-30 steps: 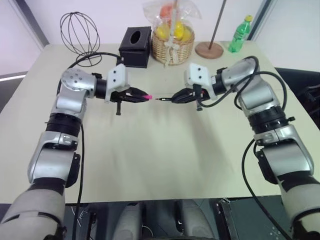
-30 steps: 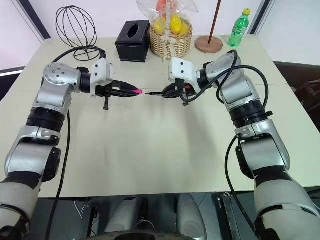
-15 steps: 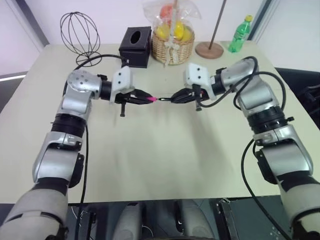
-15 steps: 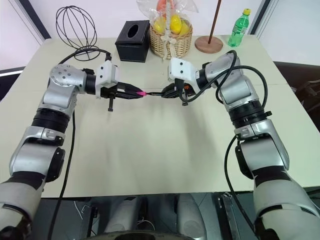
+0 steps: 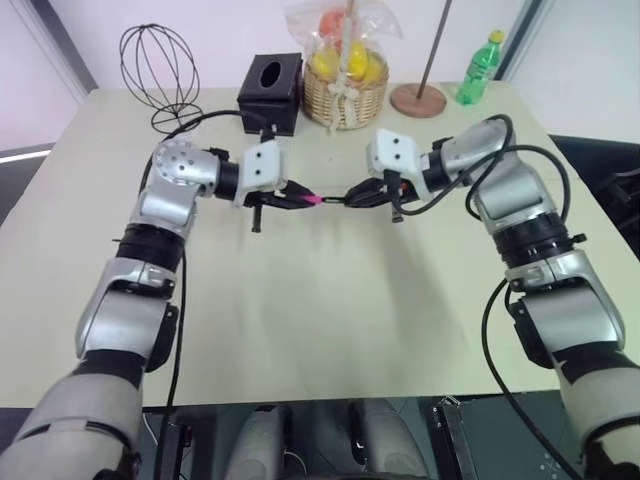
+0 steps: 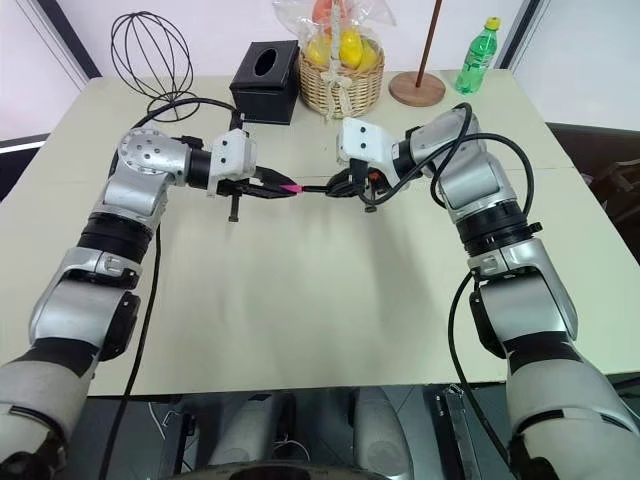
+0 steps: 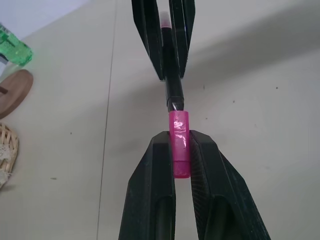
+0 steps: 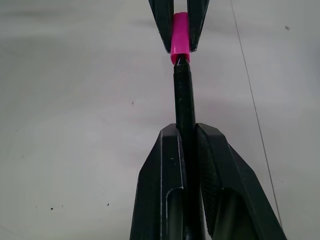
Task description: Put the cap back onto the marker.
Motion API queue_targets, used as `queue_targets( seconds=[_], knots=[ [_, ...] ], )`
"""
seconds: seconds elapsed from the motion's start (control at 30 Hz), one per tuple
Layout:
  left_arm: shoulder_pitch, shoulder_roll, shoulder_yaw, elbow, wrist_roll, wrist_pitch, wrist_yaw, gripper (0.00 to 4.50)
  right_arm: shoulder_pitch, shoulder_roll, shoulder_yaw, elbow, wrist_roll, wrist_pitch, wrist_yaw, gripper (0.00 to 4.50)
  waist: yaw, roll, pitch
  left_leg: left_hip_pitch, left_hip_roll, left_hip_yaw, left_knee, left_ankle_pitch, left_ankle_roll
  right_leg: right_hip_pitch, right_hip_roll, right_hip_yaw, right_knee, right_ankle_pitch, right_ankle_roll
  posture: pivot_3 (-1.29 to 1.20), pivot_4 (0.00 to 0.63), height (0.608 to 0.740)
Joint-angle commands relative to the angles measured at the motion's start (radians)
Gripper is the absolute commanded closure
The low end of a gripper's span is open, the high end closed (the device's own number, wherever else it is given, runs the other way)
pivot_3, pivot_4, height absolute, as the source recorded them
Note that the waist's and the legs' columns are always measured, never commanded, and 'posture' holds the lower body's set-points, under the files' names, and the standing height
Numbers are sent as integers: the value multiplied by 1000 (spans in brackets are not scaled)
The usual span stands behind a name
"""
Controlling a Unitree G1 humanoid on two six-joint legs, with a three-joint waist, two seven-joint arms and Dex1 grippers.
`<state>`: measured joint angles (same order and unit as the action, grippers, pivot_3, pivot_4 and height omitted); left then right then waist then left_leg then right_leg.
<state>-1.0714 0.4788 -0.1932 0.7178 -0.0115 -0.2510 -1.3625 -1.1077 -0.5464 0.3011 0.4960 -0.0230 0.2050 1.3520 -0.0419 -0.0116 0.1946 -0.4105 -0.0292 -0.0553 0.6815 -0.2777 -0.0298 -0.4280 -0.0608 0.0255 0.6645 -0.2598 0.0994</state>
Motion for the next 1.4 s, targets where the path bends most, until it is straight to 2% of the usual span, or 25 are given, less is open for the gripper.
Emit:
queue_targets(
  seconds=[0.03,0.37,0.53,0.9,1.17,1.4],
  knots=[
    [-37,-14,-16,-8,15,-5,15,4467,-39,21,-11,-21,14,-13,2,4500,0,0,0,0,0,0,0,0,0,0,0,0,0,0,0,0,150,740],
    [-37,-57,-34,-7,37,-10,44,4467,-68,65,-8,28,1,-22,-7,4500,0,0,0,0,0,0,0,0,0,0,0,0,0,0,0,0,150,740],
    [-44,-68,-65,14,91,-36,68,4467,-87,85,-10,61,-12,-30,-7,4500,0,0,0,0,0,0,0,0,0,0,0,0,0,0,0,0,150,740],
    [-81,-124,-78,46,113,52,48,4467,-126,118,-2,116,-59,-50,-32,4500,-1,0,0,0,-1,0,0,0,0,0,0,0,0,0,0,0,150,740],
    [-85,-136,-79,52,125,66,45,4467,-123,129,-4,116,-94,-77,-48,4500,-1,0,0,0,-1,0,0,0,0,0,0,0,0,0,0,0,150,740],
    [-83,-107,-81,60,154,69,61,4467,-117,107,0,145,-128,-103,-64,4500,-2,0,0,0,-1,0,0,0,0,0,0,0,0,0,0,0,150,740]
  ],
)
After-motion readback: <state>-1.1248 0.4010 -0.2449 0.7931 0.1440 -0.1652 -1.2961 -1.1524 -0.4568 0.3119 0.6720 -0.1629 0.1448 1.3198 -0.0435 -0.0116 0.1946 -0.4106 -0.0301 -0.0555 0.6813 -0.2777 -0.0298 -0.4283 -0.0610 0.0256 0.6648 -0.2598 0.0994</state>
